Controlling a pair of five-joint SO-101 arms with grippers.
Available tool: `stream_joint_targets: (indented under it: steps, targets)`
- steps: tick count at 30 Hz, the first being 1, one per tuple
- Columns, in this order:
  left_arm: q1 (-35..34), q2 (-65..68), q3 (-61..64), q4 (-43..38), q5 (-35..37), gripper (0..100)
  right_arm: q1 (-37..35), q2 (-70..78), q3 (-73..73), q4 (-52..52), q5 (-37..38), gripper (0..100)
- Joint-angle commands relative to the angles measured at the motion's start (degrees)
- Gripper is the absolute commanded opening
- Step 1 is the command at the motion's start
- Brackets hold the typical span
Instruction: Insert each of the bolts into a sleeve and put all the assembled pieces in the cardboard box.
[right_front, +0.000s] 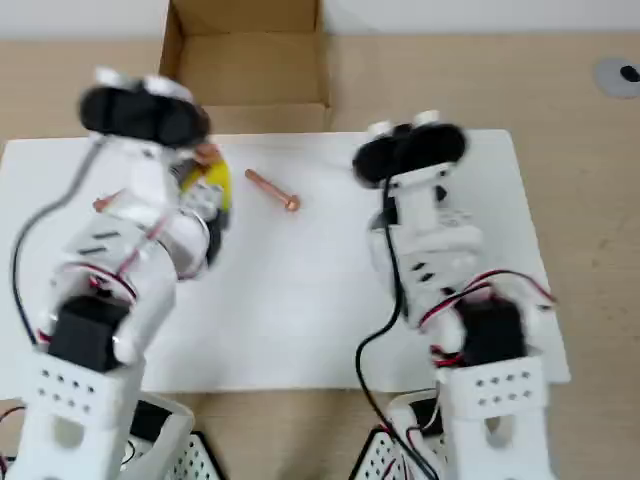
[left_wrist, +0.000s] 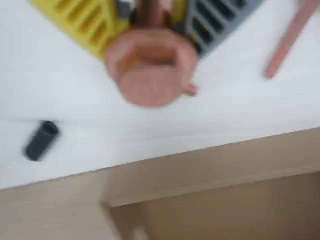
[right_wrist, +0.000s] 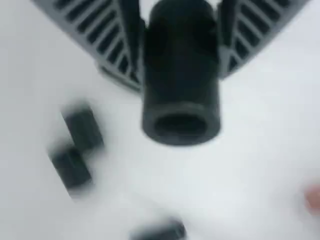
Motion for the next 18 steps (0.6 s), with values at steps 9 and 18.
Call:
stream_joint_targets:
  steps: [9, 18]
  targets:
    - [0.79, -22.90, 26.73, -33.32, 3.25, 0, -10.68, -19.30, 35.91, -53.19, 10.81, 1.0]
    - [-2.20, -41.71, 42.81, -40.44, 2.90, 0, -17.98, -36.53, 55.87, -71.91, 15.82, 1.0]
